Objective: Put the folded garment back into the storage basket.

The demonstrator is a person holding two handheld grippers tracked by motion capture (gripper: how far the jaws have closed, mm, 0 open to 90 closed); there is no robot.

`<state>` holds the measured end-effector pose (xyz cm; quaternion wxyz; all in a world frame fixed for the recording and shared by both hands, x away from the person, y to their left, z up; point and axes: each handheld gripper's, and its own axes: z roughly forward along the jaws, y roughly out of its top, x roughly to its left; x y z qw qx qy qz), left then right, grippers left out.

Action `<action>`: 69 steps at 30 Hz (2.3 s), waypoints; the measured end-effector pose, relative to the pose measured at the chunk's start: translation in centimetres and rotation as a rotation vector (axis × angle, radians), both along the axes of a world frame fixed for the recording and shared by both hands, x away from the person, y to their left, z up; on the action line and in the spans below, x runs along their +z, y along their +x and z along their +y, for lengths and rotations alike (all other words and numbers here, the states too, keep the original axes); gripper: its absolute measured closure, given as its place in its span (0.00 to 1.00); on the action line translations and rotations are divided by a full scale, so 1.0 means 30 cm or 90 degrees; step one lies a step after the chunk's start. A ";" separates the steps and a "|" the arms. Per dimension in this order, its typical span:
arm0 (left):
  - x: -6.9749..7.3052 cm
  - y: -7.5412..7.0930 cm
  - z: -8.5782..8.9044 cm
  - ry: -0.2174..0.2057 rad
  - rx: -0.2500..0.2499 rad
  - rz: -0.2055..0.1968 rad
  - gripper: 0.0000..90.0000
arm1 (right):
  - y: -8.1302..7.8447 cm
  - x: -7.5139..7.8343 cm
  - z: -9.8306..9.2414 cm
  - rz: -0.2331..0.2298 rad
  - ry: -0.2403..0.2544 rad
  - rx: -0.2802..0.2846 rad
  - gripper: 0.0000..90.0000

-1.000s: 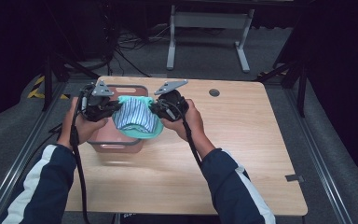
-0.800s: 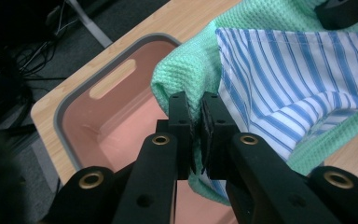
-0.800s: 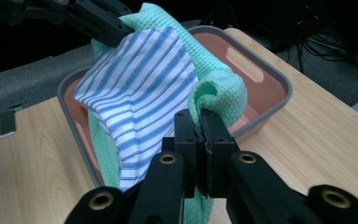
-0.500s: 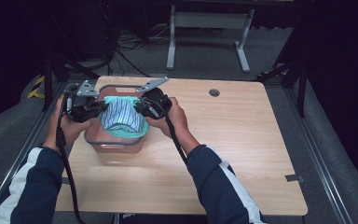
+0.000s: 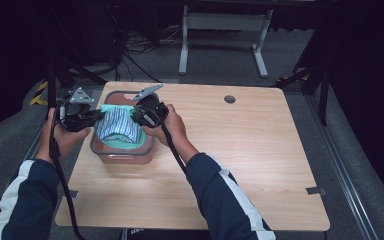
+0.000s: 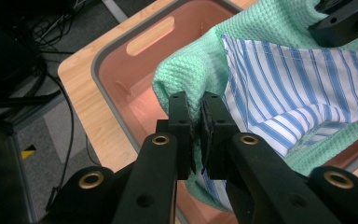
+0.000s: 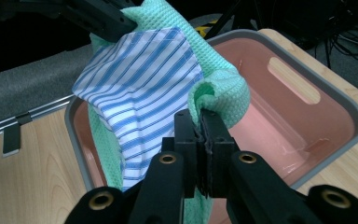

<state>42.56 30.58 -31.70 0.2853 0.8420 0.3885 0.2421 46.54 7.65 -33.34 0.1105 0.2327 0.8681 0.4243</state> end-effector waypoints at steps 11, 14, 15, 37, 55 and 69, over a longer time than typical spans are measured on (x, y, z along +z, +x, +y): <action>-0.083 0.039 -0.022 0.004 0.009 0.014 0.93 | 0.016 -0.060 0.021 0.017 -0.015 -0.003 0.96; -0.102 0.045 -0.025 0.004 0.011 0.020 0.93 | 0.021 -0.073 0.017 0.019 -0.018 -0.005 0.96; -0.106 0.047 -0.024 0.007 0.013 0.020 0.93 | 0.023 -0.080 0.015 0.018 -0.020 -0.007 0.96; -0.163 0.061 -0.036 0.020 0.026 0.034 0.86 | 0.042 -0.162 0.009 0.039 -0.033 -0.019 0.92; -0.151 0.027 -0.071 -0.008 0.005 0.002 0.83 | 0.029 -0.152 -0.030 0.017 -0.053 -0.018 0.83; -0.101 -0.048 -0.156 -0.033 -0.014 -0.049 0.68 | -0.013 -0.106 -0.114 -0.025 -0.081 -0.009 0.70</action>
